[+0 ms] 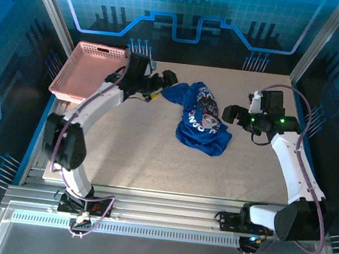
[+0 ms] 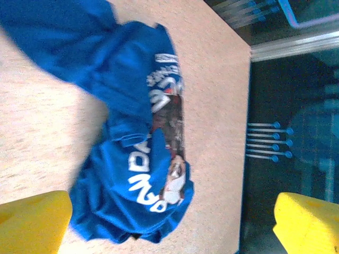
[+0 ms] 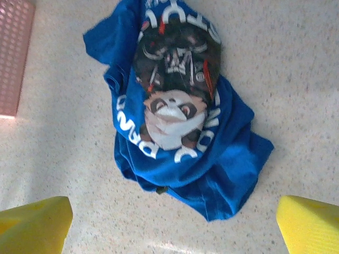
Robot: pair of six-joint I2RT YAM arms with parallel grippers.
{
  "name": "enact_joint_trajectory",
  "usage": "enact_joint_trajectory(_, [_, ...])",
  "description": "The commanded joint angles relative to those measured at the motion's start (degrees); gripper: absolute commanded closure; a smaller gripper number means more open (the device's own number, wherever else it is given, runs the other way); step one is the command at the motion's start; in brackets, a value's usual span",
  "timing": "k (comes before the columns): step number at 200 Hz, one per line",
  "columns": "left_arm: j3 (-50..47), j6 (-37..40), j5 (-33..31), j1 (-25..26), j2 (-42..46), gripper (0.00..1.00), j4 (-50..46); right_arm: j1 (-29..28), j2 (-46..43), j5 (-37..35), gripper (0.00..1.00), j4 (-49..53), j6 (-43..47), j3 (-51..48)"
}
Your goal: Fold and stack the t-shirts
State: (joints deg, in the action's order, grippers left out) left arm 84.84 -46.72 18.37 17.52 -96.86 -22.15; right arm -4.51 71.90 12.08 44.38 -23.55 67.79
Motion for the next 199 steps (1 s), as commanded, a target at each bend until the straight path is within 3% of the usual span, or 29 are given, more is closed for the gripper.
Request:
enact_joint_trajectory(1, [-6.25,-0.98,-3.57,-2.84,7.66,0.01,-2.52,-2.08,0.11,1.81,0.0,5.6,0.33,-3.19])
enact_joint_trajectory(59, [-16.86,3.84,1.58,-3.19,6.14,0.05,4.45,-20.49,4.27,1.71,0.06,2.42,-4.84,-10.51])
enact_joint_trajectory(116, [-5.27,8.04,2.63,-3.28,-9.33,0.13,6.46,-33.84,20.89,-6.53,0.09,-1.02,-3.03,0.9])
enact_joint_trajectory(199, [18.77,7.95,-1.18,-3.46,-31.15,0.28,0.09,-36.78,36.2,-18.62,0.17,-5.51,-4.75,9.96])
